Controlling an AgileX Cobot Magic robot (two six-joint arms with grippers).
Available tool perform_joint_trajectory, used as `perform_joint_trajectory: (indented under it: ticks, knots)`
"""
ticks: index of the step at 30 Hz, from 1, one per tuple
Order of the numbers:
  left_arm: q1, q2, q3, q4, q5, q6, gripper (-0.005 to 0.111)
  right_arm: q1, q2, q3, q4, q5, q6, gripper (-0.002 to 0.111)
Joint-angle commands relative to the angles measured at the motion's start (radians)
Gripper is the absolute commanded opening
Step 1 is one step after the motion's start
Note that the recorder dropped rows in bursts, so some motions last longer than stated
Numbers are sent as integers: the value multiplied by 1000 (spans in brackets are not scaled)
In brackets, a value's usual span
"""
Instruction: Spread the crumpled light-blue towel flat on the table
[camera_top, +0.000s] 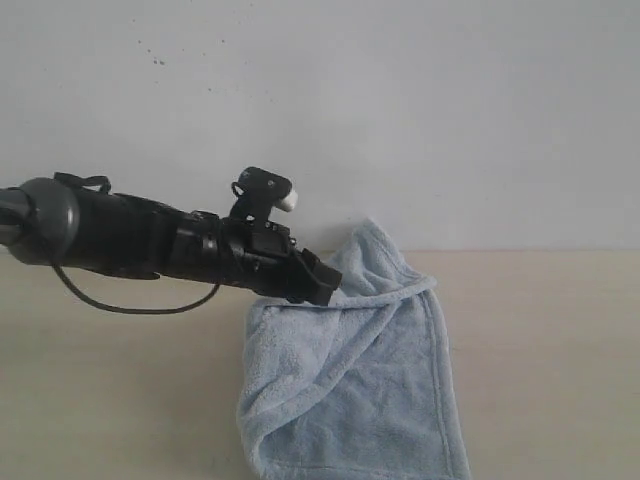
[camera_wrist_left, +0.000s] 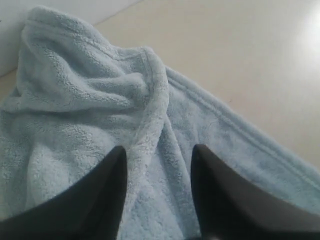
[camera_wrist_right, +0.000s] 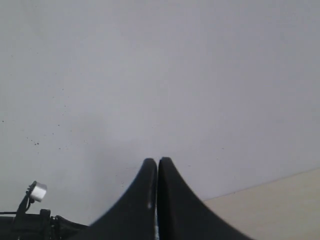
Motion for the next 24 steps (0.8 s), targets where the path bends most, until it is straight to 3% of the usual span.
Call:
perform_joint_trajectory:
  ticks: [1,9,14,17,20,24]
  knots:
    - [-10,57,-70,146,-3,6,41,-2,-4,-1,-2,-13,-1,0]
    - [-11,138,-122,243,-29,17,41,-2,-4,-1,-2,-10,-1,0]
    - [-11,177,-122,240,-121,28,40,-2,-4,-1,-2,-10,-1,0]
    - [-11,192,-122,200,-252,-19,24,-2,-4,-1,-2,-10,-1,0]
    - [-11,194,-122,198,-280,-40,4,-2,-4,-1,-2,-10,-1,0]
    - [-11,175,-122,195,-257,-70,4,-2,-4,-1,-2,-10,-1,0]
